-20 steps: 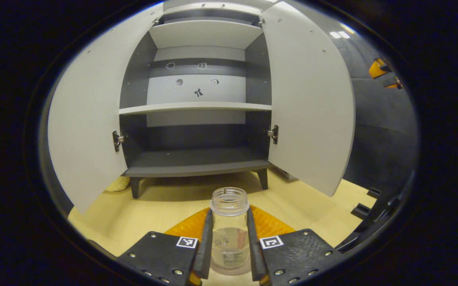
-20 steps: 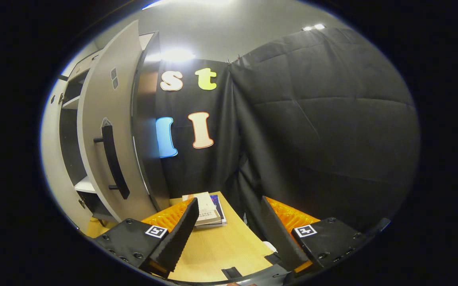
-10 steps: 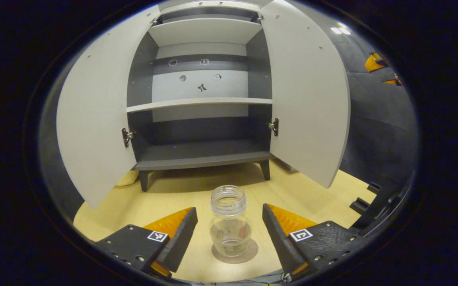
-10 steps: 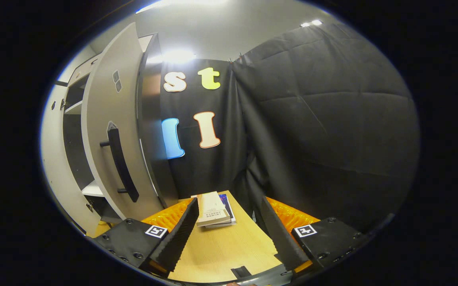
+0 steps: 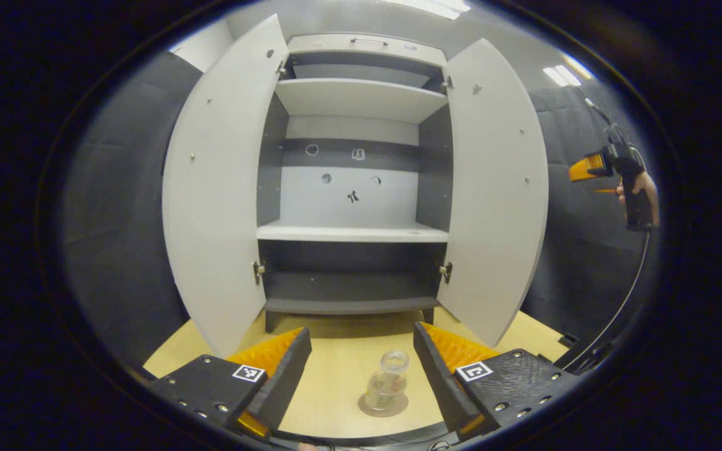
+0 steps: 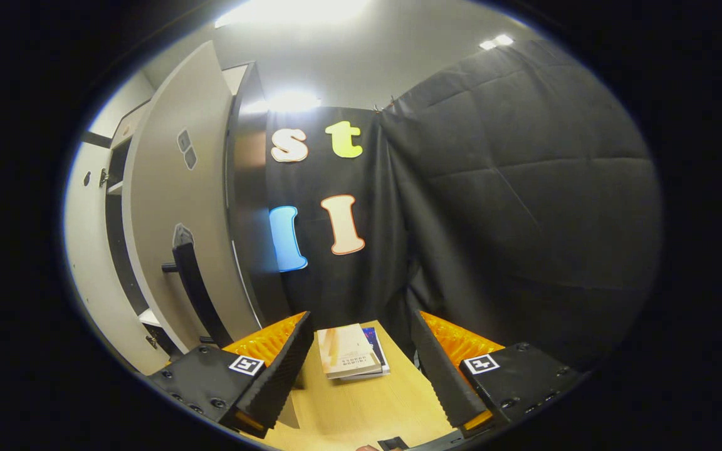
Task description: Grasp the bottle in the cabinet with the left hand and place it on the coaster, then close the right door with the right hand and the left door with the left hand.
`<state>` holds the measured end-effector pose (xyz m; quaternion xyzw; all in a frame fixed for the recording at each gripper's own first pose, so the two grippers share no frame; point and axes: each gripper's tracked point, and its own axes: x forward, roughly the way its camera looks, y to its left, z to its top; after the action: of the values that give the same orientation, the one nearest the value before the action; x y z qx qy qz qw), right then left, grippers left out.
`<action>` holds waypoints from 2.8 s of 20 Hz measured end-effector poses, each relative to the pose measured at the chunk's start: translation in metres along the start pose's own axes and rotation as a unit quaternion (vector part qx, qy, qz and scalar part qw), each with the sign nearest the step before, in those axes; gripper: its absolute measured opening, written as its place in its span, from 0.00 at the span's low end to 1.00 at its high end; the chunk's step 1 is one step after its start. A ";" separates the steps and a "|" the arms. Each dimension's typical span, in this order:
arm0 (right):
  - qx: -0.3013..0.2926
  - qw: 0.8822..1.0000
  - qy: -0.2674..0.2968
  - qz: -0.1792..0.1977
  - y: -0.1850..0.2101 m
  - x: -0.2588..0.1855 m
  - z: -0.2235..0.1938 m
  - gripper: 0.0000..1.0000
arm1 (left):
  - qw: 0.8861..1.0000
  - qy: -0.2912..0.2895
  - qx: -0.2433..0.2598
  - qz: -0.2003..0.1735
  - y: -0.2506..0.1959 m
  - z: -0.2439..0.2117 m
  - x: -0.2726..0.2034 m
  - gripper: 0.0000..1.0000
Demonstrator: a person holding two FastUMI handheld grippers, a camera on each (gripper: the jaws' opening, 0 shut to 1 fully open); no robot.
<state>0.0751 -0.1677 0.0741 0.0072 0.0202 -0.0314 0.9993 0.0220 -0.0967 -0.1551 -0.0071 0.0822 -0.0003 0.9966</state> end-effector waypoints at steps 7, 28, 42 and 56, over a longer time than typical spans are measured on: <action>-0.035 0.997 -0.005 0.063 0.049 0.021 0.010 1.00 | 0.996 -0.020 -0.004 0.081 0.053 0.080 -0.015 0.95; -0.083 0.988 -0.036 0.122 0.168 0.004 0.014 0.96 | 0.989 -0.075 -0.045 0.118 0.128 0.138 -0.065 0.94; -0.009 0.989 -0.017 0.144 0.234 -0.015 -0.031 0.98 | 0.978 -0.099 -0.038 0.182 0.251 0.149 -0.084 0.94; -0.007 0.999 -0.015 0.039 0.177 -0.019 -0.040 0.96 | 0.985 -0.134 -0.078 0.070 0.349 0.206 -0.042 0.94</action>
<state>0.0659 0.0107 0.0377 0.0004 0.0051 0.0072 1.0000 0.0140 0.2550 0.0501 -0.0791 -0.0518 0.0769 0.9925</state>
